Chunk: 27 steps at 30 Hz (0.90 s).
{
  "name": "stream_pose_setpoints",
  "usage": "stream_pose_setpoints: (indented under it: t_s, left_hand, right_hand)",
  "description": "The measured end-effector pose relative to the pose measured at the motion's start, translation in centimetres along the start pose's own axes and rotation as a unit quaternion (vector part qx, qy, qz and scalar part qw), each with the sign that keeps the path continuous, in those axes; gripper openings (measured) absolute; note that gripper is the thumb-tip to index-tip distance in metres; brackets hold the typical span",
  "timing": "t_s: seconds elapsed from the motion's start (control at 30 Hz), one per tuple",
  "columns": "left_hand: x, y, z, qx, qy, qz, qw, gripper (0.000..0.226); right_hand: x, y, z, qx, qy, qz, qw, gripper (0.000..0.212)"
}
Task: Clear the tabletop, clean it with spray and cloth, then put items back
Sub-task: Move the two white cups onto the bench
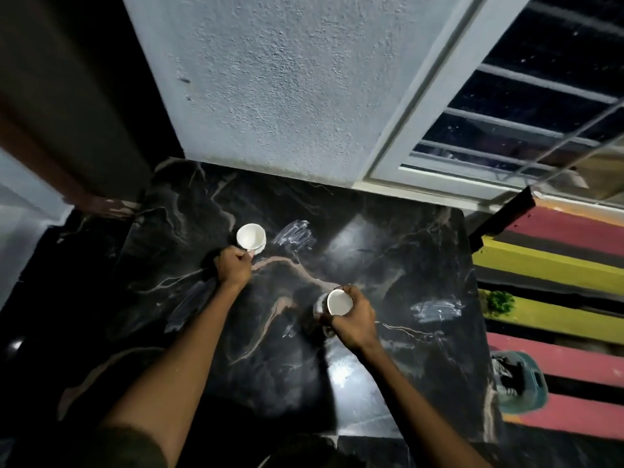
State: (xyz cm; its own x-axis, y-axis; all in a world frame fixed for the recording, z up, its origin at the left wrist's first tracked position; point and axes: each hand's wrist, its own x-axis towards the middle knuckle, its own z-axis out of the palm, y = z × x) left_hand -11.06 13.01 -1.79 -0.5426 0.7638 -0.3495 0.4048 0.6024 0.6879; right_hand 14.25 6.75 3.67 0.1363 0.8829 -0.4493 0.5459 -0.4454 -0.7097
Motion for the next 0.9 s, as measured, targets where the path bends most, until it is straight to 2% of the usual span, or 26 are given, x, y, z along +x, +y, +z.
stream_pose_setpoints:
  t_s: [0.07,0.17,0.33,0.63,0.9]
  left_hand:
    - [-0.8,0.2,1.0,-0.031,-0.022,-0.018,0.999,0.032]
    - [-2.9,0.9,2.3,-0.148,-0.056,-0.069,0.985,0.026]
    - [-10.6,2.0,5.3,-0.214,-0.107,-0.039,0.97,0.025]
    - [-29.6,5.9,14.4,-0.2,-0.21,0.048,0.956,0.023]
    - [-43.8,10.8,25.9,-0.176,-0.251,0.102,0.947,0.023]
  right_hand:
    - [-0.1,0.9,-1.2,0.008,0.013,0.008,1.0,0.066]
    - [-0.6,2.2,-3.0,0.02,0.025,0.015,0.999,0.063]
    - [-1.9,5.5,-6.1,0.059,0.057,0.023,0.996,0.071]
    - [-6.1,15.6,-17.3,0.08,0.142,-0.015,0.987,0.058]
    - [-10.7,27.3,-33.4,0.079,0.212,-0.023,0.974,0.059]
